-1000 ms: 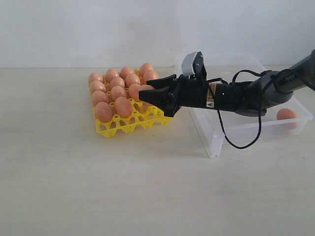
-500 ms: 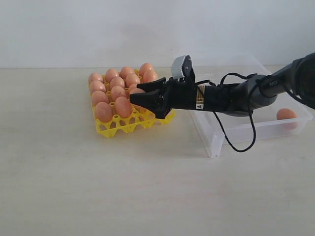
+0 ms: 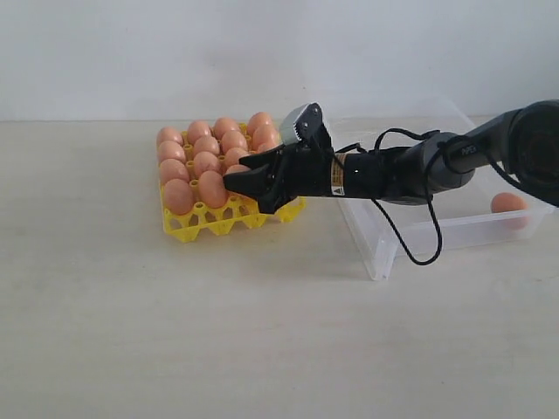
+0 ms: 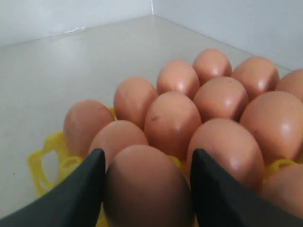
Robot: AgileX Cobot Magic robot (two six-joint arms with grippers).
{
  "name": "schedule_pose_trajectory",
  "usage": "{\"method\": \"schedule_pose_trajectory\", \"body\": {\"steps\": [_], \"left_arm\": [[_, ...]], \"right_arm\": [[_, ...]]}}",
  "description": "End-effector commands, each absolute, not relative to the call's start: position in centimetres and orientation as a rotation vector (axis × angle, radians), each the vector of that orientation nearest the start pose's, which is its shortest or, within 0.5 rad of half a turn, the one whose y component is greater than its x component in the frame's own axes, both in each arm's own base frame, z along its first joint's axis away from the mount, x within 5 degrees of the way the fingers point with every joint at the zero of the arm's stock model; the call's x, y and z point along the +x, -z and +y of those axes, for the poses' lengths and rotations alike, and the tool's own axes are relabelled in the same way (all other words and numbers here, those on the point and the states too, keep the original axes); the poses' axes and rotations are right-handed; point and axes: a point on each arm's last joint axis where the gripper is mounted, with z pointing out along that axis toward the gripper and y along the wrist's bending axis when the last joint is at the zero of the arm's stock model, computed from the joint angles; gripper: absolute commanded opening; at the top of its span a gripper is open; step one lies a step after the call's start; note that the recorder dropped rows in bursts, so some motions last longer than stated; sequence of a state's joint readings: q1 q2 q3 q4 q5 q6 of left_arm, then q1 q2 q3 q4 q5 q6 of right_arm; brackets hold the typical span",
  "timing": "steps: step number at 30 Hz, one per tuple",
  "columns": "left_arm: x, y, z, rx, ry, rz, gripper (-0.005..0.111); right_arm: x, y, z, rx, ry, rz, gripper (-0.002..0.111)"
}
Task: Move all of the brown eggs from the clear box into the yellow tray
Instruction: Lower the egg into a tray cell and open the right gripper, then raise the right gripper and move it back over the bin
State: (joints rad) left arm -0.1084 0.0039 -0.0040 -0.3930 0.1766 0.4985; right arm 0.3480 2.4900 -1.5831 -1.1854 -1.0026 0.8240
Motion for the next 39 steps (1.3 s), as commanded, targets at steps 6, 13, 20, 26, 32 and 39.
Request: {"method": "schedule_pose_trajectory", "body": {"steps": [6, 13, 20, 26, 32, 39], "left_arm": [[5.5, -19.8, -1.3, 0.225, 0.070, 1.631, 0.078], [5.5, -19.8, -1.3, 0.225, 0.070, 1.631, 0.078], [5.5, -19.8, -1.3, 0.225, 0.070, 1.631, 0.078], [5.5, -19.8, -1.3, 0.225, 0.070, 1.631, 0.078], [5.5, -19.8, -1.3, 0.225, 0.070, 1.631, 0.078], [5.5, -19.8, -1.3, 0.225, 0.070, 1.631, 0.078]], "right_arm": [[44.6, -7.9, 23.1, -0.855, -0.977, 1.677, 0.003], [44.4, -8.0, 23.2, -0.904, -0.968, 1.641, 0.048], [44.2, -9.1, 23.4, -0.917, -1.001, 1.551, 0.057], [44.5, -13.1, 22.9, -0.925, -0.973, 1.484, 0.057], [44.7, -15.9, 21.0, -0.964, -0.924, 1.656, 0.031], [46.5, -15.7, 17.2, -0.755, -0.597, 2.045, 0.000]]}}
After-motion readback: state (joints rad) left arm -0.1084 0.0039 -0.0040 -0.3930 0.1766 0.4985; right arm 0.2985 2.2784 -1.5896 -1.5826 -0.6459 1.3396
